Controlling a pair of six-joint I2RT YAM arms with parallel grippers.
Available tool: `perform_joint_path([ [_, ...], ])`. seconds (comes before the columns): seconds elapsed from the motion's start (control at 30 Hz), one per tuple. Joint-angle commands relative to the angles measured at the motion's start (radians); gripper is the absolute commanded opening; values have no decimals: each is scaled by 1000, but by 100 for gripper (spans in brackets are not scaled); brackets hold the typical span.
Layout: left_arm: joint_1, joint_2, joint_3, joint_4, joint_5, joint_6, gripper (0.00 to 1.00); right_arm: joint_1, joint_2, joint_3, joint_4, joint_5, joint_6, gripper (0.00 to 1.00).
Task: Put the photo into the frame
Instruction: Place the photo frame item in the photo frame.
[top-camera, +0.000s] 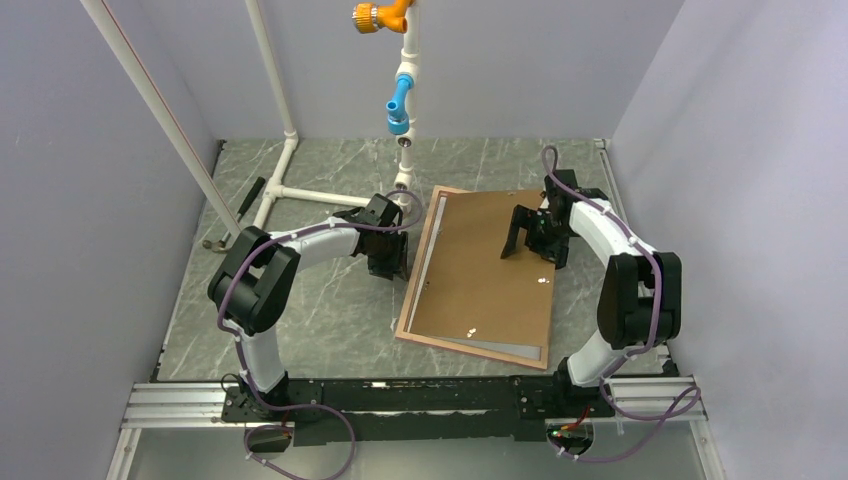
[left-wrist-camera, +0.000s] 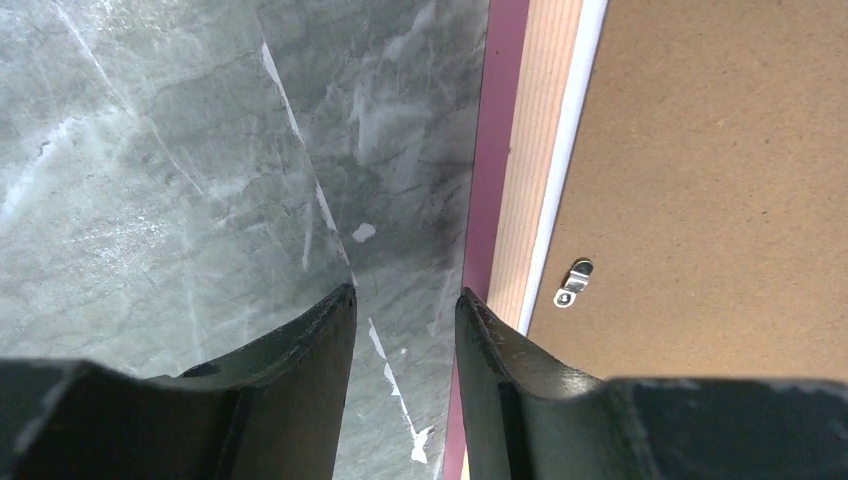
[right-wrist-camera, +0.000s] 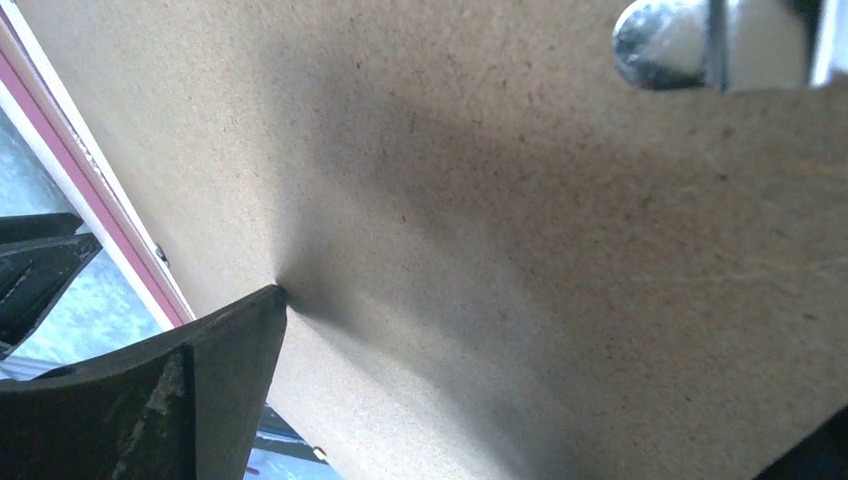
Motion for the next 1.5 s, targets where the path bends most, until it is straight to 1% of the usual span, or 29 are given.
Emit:
perform_joint_path([
  [0.0,-4,-19,24,-25,-25,6,46,-10,-43,38,-46,192,-17,100],
  [0.23,-3,-24,16,-4,-1,14,46,-9,-44,14,26,53,-20,100],
  [0.4,-4,-41,7,31,62,21,46,-10,-81,-5,139,-264,-24,100],
  [0.47,-3,-55,3,41,77,24,46,-10,-75,5,143,-329,-18,100],
  [0.5,-4,-64,1,47,83,24,46,-10,-74,11,138,-334,-16,100],
  [0.63,-4,-113,-27,98,115,15,46,-9,-88,42,92,-269,-22,100],
  [0.7,-6,-136,-42,134,133,9,45,-9,-100,69,42,-190,-28,100],
  [0.83,-5,-151,-45,157,150,8,45,-9,-127,90,-25,-55,-40,100],
  [0.9,-7,-151,-43,161,164,11,44,-8,-135,77,-33,-37,-40,100],
  [1.0,-22,-169,-48,193,193,29,42,-8,-157,61,-27,-68,-36,100],
  [1.17,-47,-195,-44,208,185,50,43,-10,-201,80,-56,-15,-35,100],
  [1.3,-47,-188,-36,203,184,41,43,-10,-191,68,-49,4,-42,100],
  [1.4,-50,-177,-25,169,139,43,45,-9,-165,65,-59,95,-42,100],
  [1.47,-50,-176,-24,146,101,37,48,-9,-149,66,-68,174,-39,100],
])
